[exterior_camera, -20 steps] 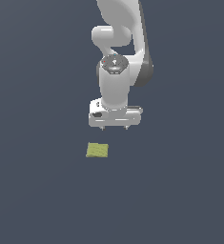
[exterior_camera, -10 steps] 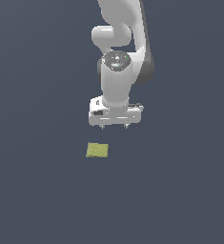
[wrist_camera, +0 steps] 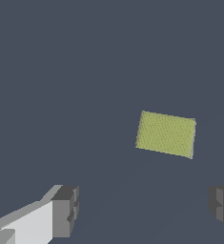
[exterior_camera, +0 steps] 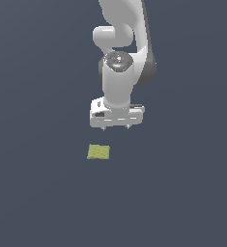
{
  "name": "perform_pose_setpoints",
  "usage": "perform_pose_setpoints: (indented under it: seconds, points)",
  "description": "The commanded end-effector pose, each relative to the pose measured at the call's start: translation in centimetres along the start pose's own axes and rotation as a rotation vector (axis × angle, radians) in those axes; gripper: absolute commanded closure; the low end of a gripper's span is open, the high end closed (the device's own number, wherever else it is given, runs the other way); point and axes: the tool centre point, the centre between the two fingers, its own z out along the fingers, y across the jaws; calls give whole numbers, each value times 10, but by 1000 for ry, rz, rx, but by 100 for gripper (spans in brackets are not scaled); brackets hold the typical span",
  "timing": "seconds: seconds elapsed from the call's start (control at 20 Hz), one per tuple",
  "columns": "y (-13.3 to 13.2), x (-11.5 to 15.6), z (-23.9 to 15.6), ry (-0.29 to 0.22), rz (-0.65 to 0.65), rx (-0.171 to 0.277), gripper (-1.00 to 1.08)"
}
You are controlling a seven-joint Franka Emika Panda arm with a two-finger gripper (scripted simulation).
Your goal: Pick up the object and move it to a goal position.
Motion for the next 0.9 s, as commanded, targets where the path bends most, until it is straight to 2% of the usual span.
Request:
perform_pose_setpoints:
  seconds: [0.0, 0.4, 0.85]
  points:
    - [1, 0, 2, 0, -18, -1, -92]
    - [9, 3, 11, -1, -129, -5, -92]
    - [22, 8, 28, -2, -338, -11, -92]
